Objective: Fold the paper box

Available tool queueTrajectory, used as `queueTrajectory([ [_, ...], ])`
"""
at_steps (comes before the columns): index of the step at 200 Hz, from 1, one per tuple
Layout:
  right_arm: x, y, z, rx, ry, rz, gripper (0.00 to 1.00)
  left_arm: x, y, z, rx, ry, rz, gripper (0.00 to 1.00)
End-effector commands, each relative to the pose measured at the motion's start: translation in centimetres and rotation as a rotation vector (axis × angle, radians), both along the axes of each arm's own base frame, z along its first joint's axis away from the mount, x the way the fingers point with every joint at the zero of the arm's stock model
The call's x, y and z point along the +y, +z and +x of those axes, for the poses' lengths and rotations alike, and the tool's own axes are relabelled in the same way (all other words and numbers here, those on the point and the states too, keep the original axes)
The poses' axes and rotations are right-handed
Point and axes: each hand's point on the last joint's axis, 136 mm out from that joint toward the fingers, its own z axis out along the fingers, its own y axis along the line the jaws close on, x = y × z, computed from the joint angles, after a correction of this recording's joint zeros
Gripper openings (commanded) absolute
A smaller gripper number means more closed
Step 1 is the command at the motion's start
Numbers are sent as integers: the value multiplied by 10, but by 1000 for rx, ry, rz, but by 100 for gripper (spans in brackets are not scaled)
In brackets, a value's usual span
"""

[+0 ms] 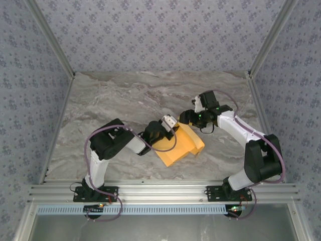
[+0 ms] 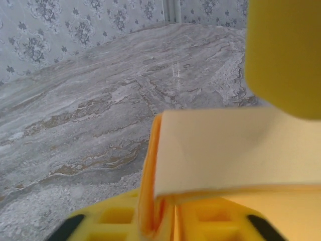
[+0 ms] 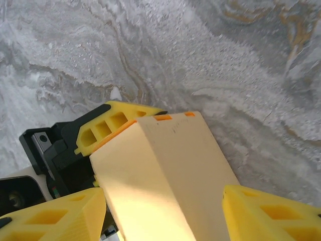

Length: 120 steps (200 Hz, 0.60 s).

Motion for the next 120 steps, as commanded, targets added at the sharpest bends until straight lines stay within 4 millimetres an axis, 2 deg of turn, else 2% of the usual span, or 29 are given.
queueTrajectory([
  [1, -4, 16, 14, -69, 8, -32, 65, -6, -15, -6, 45, -46, 7, 30],
  [22, -5, 14, 14, -66, 19, -39, 65, -2, -7, -5, 52, -53, -25, 38],
  [58, -10, 15, 14, -84, 42, -83, 65, 4, 7, -8, 31, -64, -59, 47],
  [91, -11, 20, 17, -120, 66, -124, 65, 10, 25, -19, 17, -90, -104, 55],
  [105, -9, 22, 19, -146, 84, -158, 67, 14, 31, -26, 14, -104, -120, 57],
  [120, -4, 28, 21, -184, 124, -204, 75, 18, 38, -36, 11, -135, -132, 57],
])
